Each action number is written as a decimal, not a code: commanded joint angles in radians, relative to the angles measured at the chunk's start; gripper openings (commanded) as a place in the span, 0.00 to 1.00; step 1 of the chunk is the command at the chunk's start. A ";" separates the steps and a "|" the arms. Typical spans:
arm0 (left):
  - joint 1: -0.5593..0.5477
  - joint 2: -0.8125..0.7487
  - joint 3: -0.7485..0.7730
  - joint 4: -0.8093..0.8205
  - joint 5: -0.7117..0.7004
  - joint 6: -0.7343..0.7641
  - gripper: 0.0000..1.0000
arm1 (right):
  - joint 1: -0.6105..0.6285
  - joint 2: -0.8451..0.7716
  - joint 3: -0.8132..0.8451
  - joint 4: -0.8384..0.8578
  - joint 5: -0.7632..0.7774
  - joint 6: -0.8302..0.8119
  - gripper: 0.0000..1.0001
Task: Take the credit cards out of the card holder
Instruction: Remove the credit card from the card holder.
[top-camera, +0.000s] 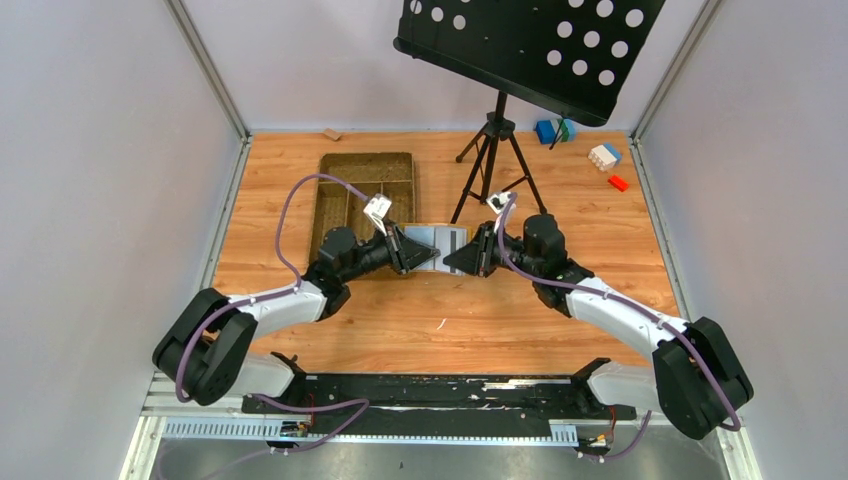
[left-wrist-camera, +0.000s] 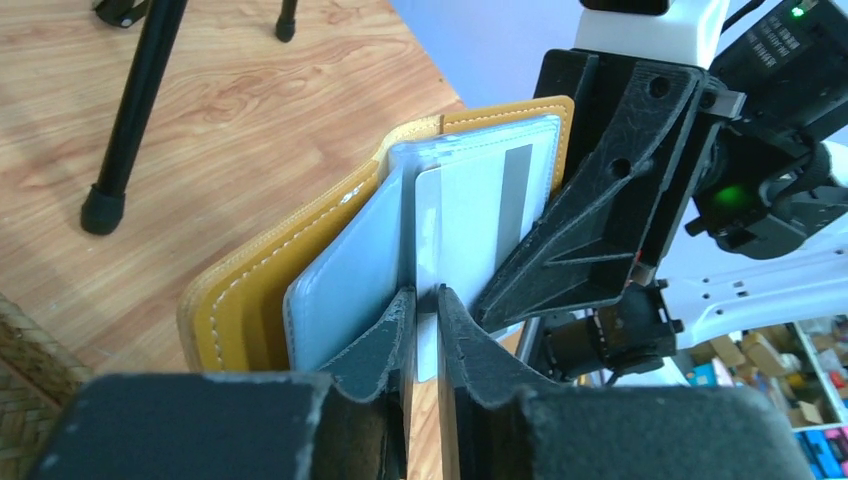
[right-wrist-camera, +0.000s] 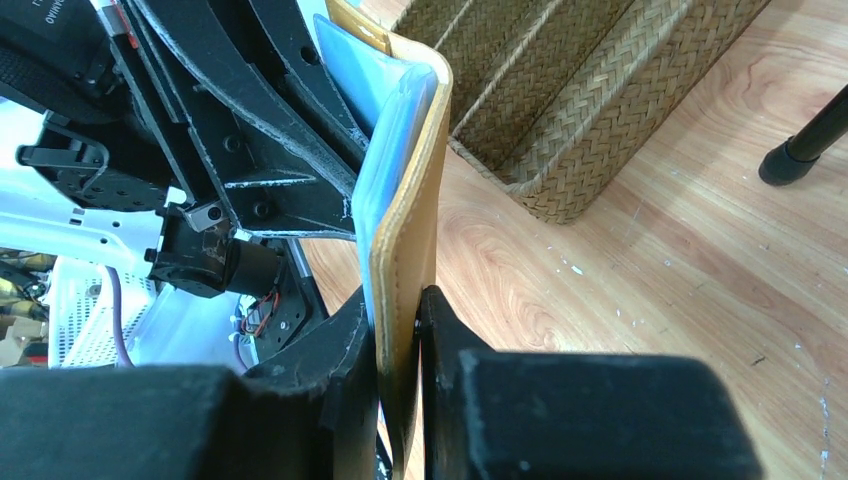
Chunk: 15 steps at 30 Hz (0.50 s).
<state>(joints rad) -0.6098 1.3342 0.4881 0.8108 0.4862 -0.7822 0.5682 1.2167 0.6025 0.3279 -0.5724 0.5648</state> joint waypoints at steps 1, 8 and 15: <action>-0.012 0.030 0.022 0.203 0.130 -0.085 0.17 | 0.018 -0.006 0.008 0.155 -0.123 0.040 0.00; 0.000 0.013 0.013 0.182 0.109 -0.072 0.00 | 0.010 -0.009 -0.002 0.168 -0.124 0.051 0.21; 0.032 -0.044 -0.012 0.046 0.003 -0.024 0.00 | -0.001 -0.036 -0.023 0.169 -0.090 0.055 0.30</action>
<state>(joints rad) -0.5842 1.3361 0.4835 0.8879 0.5335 -0.8330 0.5598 1.2160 0.5854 0.4095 -0.6258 0.5945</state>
